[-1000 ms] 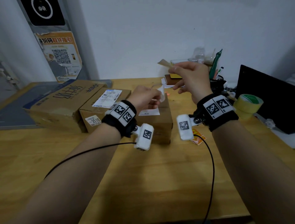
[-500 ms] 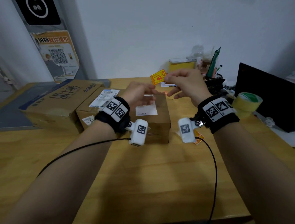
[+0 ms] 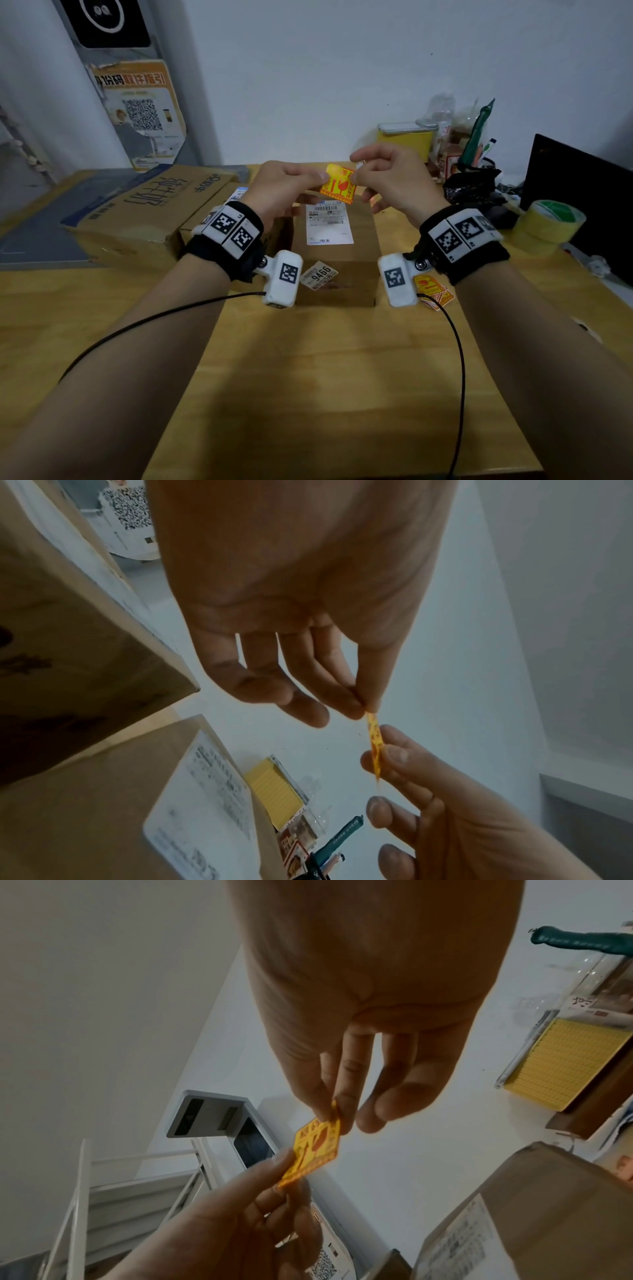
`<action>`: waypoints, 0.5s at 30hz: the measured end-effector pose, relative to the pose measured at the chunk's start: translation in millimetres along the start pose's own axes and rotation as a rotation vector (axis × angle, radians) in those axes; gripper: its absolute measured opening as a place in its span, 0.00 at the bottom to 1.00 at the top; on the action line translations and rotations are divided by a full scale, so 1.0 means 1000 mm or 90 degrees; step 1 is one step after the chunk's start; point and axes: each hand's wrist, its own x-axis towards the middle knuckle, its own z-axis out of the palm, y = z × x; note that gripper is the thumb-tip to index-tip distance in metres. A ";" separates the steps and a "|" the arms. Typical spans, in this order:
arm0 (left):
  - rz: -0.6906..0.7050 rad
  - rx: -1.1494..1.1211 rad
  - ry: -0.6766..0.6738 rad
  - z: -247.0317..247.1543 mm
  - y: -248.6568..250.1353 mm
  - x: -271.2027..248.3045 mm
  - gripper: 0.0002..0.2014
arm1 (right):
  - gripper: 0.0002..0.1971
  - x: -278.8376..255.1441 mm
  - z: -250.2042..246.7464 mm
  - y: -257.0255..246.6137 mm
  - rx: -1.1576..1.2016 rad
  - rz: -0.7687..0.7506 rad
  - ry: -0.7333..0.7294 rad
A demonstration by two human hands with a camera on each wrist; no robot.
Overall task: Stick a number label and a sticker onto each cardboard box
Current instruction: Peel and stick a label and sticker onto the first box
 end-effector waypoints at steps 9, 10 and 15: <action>0.016 -0.030 0.068 0.012 0.006 0.002 0.04 | 0.16 0.002 -0.007 0.007 -0.020 0.088 0.013; 0.008 -0.030 0.057 0.013 0.007 0.003 0.05 | 0.12 0.002 -0.008 0.008 -0.025 0.095 0.002; -0.022 0.028 0.013 0.017 0.005 0.006 0.08 | 0.07 0.007 -0.011 0.015 -0.034 0.128 -0.004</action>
